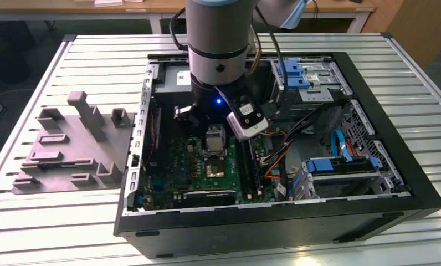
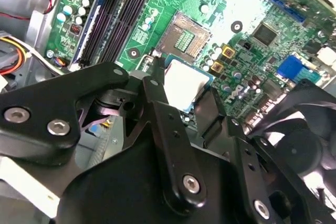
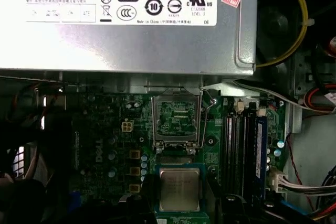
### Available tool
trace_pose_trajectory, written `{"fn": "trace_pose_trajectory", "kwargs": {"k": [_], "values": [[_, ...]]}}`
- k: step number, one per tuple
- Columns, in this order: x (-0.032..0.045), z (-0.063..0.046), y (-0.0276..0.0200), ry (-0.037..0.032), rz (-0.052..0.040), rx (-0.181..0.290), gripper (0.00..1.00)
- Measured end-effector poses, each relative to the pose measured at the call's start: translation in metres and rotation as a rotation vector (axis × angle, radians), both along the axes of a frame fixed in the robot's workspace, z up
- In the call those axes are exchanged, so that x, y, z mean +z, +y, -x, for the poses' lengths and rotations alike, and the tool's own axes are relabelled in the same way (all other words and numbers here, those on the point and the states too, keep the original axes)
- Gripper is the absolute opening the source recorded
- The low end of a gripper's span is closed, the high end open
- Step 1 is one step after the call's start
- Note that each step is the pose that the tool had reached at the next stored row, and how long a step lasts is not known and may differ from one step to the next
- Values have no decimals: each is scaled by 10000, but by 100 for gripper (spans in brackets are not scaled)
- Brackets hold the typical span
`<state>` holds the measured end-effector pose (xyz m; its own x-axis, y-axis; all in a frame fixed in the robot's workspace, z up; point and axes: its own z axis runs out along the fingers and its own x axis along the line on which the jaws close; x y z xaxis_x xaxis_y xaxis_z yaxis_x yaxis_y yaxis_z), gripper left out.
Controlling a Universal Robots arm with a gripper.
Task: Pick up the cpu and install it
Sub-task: 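Place the cpu into insertion slot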
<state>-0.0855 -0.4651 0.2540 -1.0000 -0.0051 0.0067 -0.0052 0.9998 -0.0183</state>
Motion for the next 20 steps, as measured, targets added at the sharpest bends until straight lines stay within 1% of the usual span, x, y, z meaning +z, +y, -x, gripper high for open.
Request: {"fn": "trace_pose_trajectory", "kwargs": {"k": [7, 12, 18, 20], "values": [[-126, -3, -7, 1, 3, -188, 47], [-214, -2, -31, 0, 0, -226, 47], [-226, -3, -33, -1, -2, -227, 47], [-239, -3, -47, 1, 3, -224, 47]]}}
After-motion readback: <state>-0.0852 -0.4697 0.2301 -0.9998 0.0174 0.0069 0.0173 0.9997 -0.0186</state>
